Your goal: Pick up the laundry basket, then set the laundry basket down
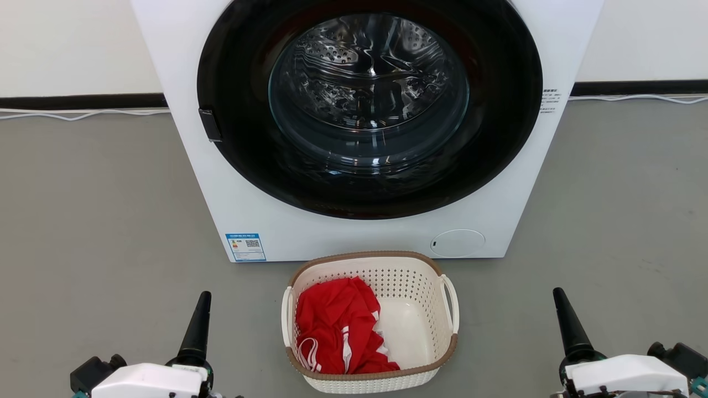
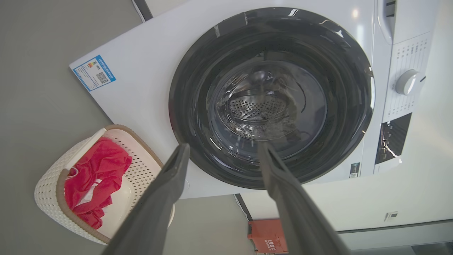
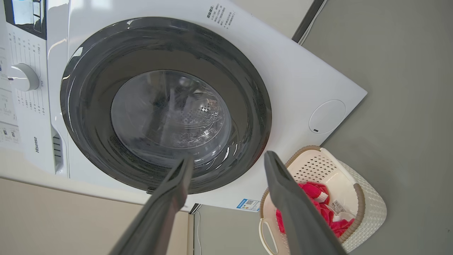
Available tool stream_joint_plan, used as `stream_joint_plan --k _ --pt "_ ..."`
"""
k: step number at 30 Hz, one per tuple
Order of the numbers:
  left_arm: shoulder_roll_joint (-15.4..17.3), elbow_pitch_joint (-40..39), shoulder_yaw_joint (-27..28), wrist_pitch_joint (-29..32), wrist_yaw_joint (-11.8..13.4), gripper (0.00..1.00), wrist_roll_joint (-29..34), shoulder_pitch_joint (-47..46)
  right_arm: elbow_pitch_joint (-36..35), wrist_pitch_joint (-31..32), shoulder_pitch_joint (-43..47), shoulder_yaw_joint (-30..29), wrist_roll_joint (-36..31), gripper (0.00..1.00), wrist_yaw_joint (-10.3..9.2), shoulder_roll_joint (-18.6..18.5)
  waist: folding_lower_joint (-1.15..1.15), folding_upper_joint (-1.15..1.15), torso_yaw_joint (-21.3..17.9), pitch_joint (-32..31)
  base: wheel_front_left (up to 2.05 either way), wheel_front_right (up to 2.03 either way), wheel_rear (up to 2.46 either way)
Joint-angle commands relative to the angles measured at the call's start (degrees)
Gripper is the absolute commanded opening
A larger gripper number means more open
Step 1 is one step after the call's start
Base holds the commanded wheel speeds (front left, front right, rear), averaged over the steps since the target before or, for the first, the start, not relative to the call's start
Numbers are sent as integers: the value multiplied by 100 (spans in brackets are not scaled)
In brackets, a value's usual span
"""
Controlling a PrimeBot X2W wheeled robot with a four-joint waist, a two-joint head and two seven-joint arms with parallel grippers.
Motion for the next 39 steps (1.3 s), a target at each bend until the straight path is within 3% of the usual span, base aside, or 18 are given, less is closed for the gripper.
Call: stream_joint_plan --k 1,39 --pt "46 -194 36 -63 16 100 233 -53 -200 -95 -153 73 -263 100 14 -78 -1 0 -2 -5 0 0 0" --pt "81 -390 61 -685 -38 100 2986 198 -16 -717 -189 362 -3247 100 27 -185 -1 0 -79 -79 0 0 0"
